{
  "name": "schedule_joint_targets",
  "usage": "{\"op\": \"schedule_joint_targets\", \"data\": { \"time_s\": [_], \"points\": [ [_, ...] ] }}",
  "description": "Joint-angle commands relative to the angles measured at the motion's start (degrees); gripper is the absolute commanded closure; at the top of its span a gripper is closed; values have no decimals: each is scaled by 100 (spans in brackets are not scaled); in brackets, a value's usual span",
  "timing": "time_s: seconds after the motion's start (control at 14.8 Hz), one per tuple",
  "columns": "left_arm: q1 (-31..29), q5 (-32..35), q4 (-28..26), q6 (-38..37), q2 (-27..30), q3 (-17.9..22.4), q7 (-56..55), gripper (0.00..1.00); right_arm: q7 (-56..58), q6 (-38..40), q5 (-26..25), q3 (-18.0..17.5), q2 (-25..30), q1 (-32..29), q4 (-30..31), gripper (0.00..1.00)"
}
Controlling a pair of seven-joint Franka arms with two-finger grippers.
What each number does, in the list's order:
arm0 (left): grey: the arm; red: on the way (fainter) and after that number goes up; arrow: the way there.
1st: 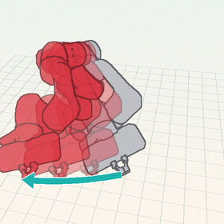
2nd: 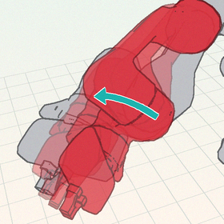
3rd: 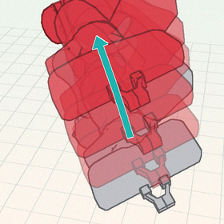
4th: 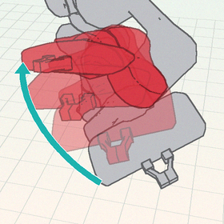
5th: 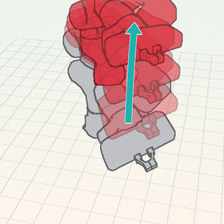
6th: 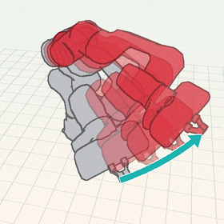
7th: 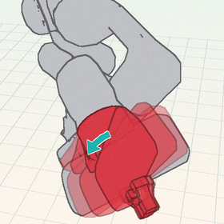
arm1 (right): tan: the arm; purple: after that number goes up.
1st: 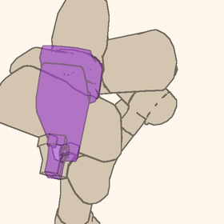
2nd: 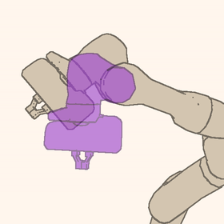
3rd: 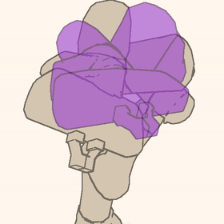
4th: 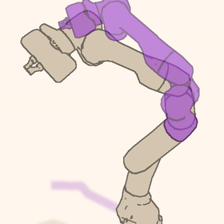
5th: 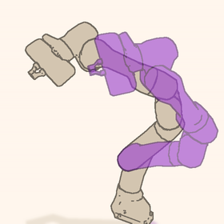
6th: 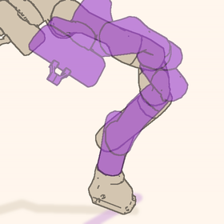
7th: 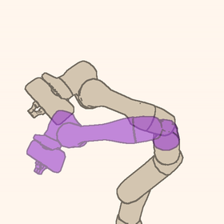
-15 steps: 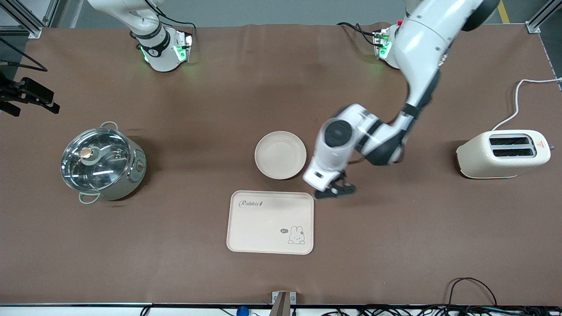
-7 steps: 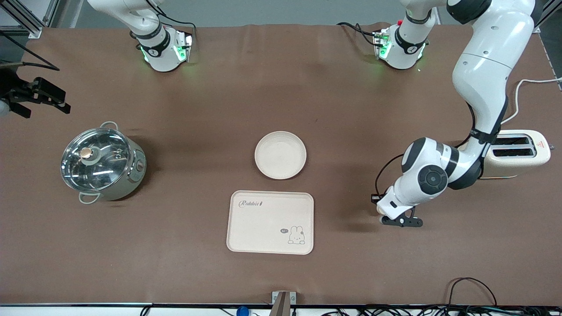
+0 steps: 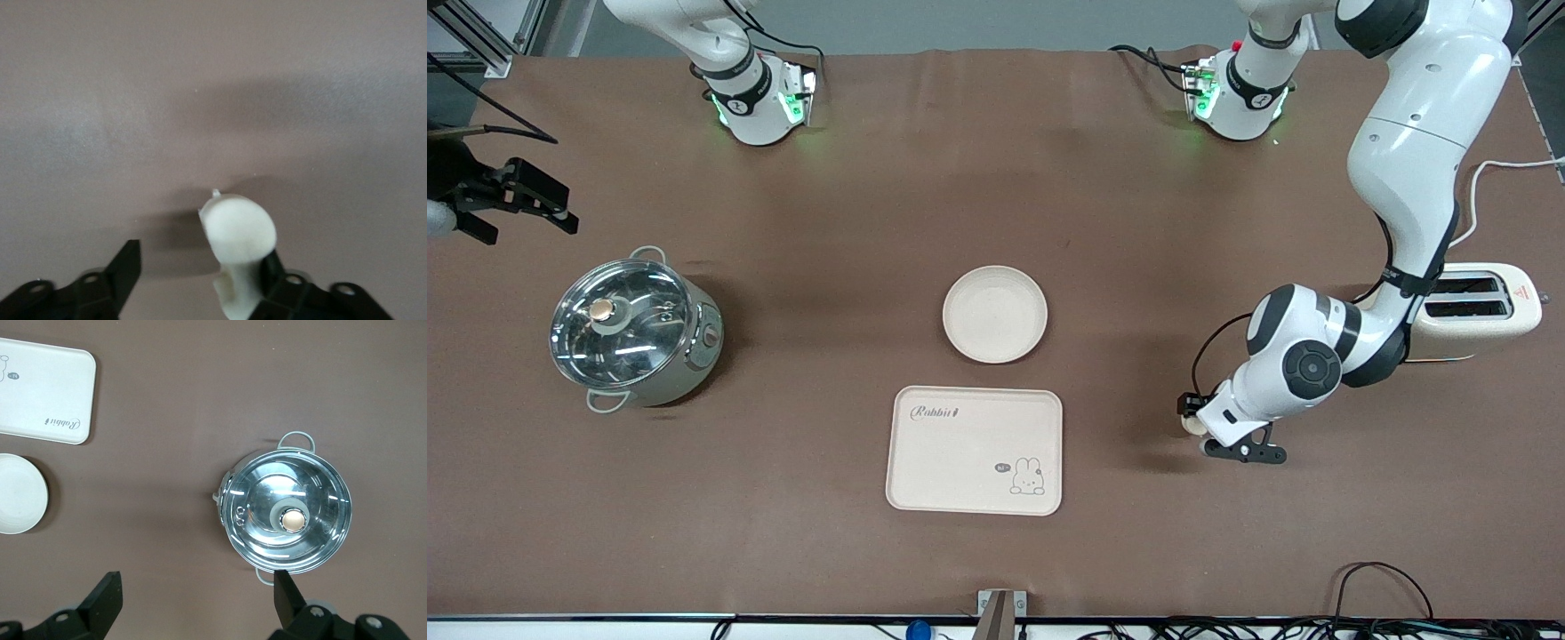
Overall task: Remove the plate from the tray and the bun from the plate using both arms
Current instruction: 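Lower the bun onto the table beside the toaster with the left gripper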
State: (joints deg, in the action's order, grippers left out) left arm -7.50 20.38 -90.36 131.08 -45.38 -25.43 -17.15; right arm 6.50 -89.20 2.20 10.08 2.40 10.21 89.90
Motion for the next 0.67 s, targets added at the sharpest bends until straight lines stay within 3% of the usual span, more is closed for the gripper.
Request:
{"op": "schedule_joint_targets", "data": {
  "time_s": [0.0, 0.4, 0.61],
  "points": [
    [-76, 62, -25, 6, 117, -67, 63, 0, -17, 0, 61, -6, 32, 51, 18, 0],
    [-164, 80, 36, 6, 257, -94, 80, 0, -17, -27, 61, -6, 23, 78, 10, 0],
    [-164, 71, 159, -47, 826, -138, 106, 0, 18, -27, 61, -6, 23, 78, 18, 0]
  ]
}}
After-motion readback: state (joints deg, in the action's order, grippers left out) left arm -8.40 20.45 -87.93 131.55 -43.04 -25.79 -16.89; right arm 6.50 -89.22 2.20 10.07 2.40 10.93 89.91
